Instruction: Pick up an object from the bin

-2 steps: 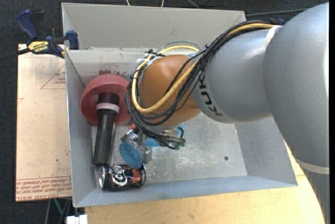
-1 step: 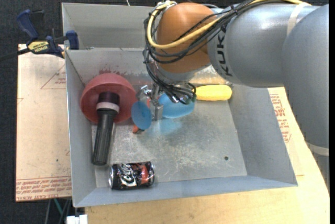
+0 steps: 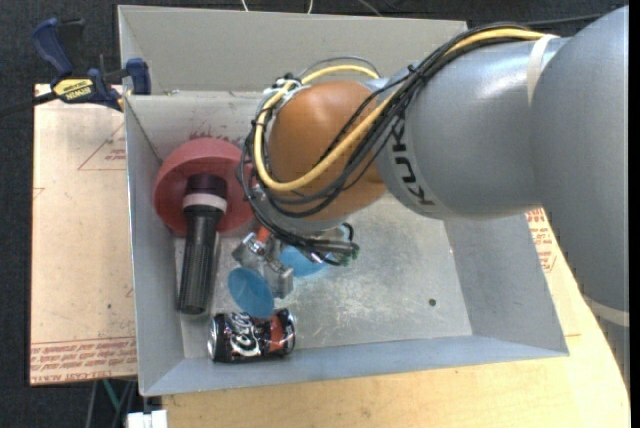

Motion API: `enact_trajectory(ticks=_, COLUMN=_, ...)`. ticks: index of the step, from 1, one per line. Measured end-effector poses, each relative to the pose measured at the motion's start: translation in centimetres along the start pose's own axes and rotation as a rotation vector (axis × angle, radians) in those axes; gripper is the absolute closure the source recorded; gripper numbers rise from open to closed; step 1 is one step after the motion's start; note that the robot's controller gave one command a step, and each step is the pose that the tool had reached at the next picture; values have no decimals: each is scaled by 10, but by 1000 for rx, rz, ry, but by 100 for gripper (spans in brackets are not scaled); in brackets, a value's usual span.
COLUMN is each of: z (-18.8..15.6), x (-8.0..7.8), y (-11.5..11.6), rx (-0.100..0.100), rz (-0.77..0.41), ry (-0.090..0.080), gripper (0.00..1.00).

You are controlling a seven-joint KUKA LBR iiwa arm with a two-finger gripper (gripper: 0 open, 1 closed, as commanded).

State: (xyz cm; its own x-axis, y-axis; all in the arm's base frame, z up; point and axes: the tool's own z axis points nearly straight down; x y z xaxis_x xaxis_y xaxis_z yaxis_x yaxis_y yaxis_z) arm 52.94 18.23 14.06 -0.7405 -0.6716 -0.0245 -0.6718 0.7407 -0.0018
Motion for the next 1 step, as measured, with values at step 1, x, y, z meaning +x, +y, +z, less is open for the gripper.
enact_trajectory(ticks=1, z=10, x=-4, y=-23, rx=10, rz=32, ry=-11, gripper=100)
